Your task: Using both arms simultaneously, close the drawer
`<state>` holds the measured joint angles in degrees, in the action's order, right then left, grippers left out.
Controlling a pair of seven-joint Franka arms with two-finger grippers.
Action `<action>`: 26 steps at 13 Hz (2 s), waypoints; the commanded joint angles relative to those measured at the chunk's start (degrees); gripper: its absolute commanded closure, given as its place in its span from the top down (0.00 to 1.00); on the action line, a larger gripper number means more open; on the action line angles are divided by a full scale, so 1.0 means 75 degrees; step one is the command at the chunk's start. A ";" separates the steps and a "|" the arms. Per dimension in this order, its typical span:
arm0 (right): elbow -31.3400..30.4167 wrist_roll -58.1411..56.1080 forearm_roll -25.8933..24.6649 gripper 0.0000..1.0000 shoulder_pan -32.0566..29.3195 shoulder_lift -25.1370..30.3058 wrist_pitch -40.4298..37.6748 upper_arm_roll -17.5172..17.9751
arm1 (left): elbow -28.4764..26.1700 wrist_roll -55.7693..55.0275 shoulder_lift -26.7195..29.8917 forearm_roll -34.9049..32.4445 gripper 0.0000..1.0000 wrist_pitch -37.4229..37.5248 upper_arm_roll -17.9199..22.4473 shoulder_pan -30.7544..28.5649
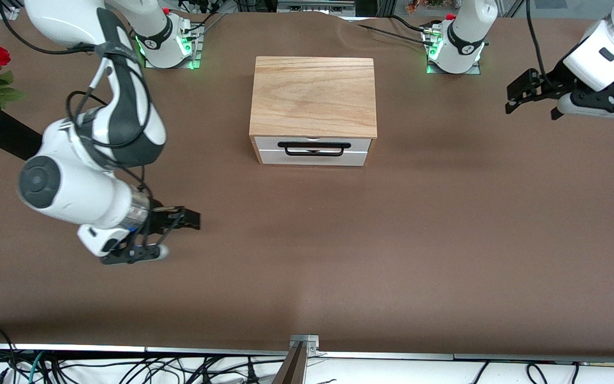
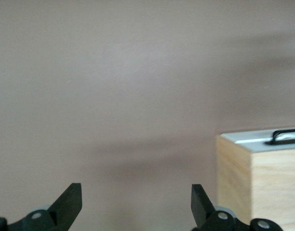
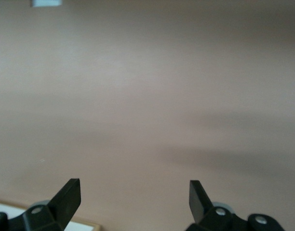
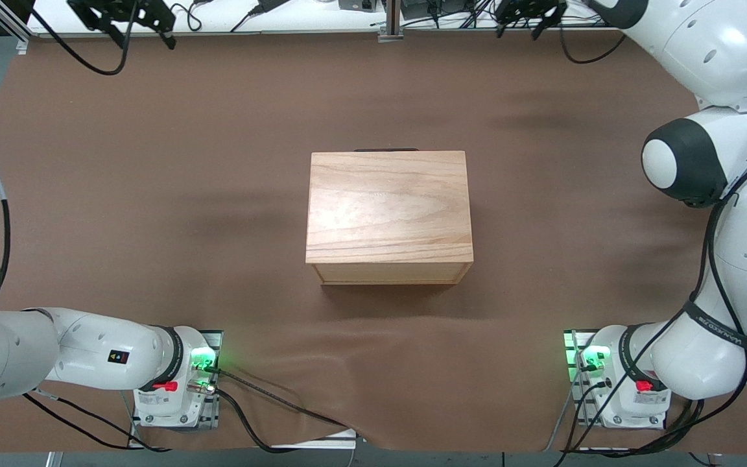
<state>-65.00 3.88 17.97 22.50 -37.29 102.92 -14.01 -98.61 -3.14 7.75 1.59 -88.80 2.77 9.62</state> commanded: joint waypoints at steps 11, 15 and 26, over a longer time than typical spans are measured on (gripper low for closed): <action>-0.1467 0.0045 -0.2860 1.00 -0.2422 0.3106 -0.1066 0.1510 | 0.0750 -0.0027 -0.0823 -0.0331 1.00 -0.0030 0.0123 -0.0216; -0.2698 0.0068 -0.2935 1.00 -0.2894 0.4267 -0.1065 0.2208 | 0.0761 -0.0015 -0.0928 -0.0166 1.00 -0.0078 0.0123 -0.0263; -0.3075 0.0034 -0.2970 1.00 -0.2859 0.4304 -0.1230 0.2489 | 0.1019 0.0043 -0.1327 -0.0177 1.00 -0.0417 -0.0111 -0.0052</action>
<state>-88.84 4.05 -3.61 2.03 -4.74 93.89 3.50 -93.64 -3.16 -1.48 -0.83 -92.15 2.20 8.84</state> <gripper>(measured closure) 0.000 0.000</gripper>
